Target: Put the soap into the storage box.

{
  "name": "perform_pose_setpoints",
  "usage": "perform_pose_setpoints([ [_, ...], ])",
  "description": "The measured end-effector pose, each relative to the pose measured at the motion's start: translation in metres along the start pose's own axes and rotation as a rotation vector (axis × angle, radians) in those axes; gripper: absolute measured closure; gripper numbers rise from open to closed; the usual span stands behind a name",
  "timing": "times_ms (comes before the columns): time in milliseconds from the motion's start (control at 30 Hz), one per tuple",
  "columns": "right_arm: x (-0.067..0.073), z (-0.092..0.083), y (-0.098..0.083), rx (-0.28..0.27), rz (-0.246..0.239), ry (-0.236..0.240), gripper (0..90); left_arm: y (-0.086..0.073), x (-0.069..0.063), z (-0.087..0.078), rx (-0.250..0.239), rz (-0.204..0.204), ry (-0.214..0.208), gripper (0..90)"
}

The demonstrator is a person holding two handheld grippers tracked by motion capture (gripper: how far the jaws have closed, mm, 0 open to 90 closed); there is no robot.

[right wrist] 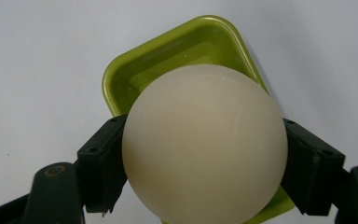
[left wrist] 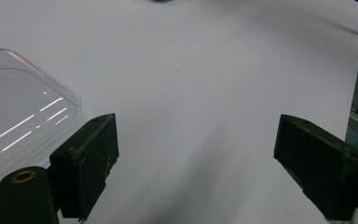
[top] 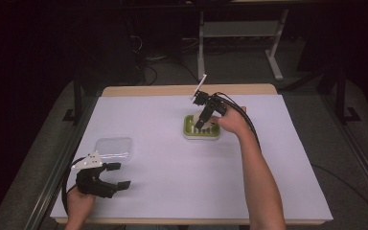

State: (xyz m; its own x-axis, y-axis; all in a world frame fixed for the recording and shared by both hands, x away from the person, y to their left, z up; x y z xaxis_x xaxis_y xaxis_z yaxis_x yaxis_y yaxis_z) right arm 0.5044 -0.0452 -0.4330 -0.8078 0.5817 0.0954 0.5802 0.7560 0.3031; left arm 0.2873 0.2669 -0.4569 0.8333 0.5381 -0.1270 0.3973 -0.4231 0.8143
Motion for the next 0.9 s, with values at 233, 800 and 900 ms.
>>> perform_pose_setpoints([
  [233,0.002,0.004,0.002,0.001,0.002,0.008,24.3,0.000,0.000,0.000,-0.001,0.007,0.000,13.2],
  [800,0.001,0.014,0.000,0.021,0.011,0.000,24.3,0.000,-0.001,0.000,-0.003,0.002,-0.001,13.1],
  [900,0.000,0.015,0.000,0.021,0.014,0.000,24.3,0.000,0.000,0.000,-0.002,0.004,-0.001,13.1],
])
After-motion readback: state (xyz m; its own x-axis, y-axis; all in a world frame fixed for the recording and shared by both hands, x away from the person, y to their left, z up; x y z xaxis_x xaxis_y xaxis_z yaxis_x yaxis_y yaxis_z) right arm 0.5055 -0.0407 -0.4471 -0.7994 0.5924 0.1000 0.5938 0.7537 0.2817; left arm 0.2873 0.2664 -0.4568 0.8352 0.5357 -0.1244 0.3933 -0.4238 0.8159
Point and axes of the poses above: each handheld gripper's, and its own axes: z roughly forward along the jaws, y roughly out of its top, x roughly to its left, the point moved 6 cm from there along z, roughly forward along the jaws, and after that the axes turned 5 degrees about z, right-handed, at the moved point
